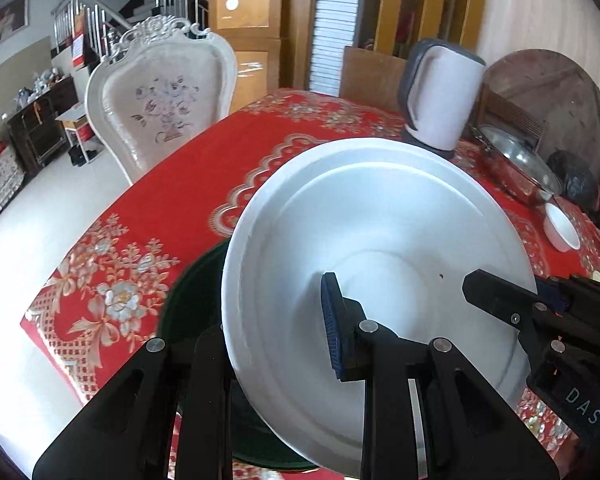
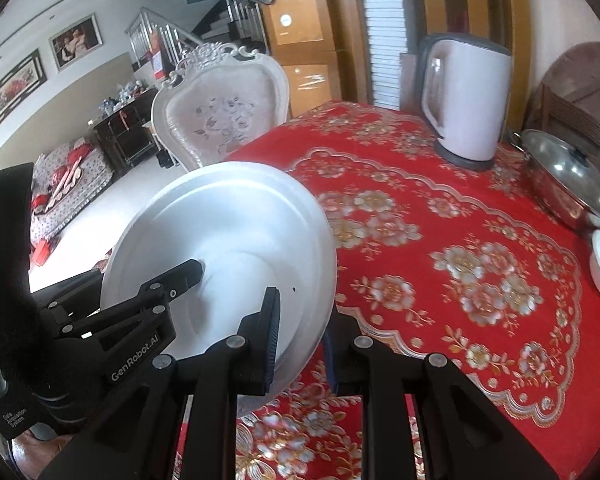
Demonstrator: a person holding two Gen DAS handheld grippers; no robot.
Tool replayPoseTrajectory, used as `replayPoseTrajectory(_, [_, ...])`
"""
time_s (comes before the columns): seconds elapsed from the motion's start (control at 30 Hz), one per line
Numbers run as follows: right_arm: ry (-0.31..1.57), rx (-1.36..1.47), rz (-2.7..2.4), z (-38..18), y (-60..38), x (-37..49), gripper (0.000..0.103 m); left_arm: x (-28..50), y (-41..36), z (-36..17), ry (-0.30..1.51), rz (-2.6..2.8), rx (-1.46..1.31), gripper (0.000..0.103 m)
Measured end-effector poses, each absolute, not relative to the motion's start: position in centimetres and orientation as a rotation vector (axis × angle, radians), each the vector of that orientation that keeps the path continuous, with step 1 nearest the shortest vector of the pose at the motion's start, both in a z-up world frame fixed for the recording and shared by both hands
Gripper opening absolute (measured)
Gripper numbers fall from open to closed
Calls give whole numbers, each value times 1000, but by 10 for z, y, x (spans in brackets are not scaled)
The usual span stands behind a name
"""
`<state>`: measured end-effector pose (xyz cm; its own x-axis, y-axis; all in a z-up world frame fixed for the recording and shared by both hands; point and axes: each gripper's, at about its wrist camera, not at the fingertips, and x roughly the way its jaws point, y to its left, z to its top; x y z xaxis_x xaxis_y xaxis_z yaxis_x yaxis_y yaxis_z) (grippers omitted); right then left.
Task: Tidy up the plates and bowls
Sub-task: 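Carry the white plate with both grippers over the green bowl, then lower the white plate with both grippers into the green bowl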
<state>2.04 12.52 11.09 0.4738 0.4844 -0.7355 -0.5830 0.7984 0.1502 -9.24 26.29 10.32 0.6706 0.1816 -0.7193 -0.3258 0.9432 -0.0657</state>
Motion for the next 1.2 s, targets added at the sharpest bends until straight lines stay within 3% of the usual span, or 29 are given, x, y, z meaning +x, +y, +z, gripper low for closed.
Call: replayPoseTrajectory(1.2, [949,-213,692,75,175,16,20,-107,295,56,868,340,-220,23])
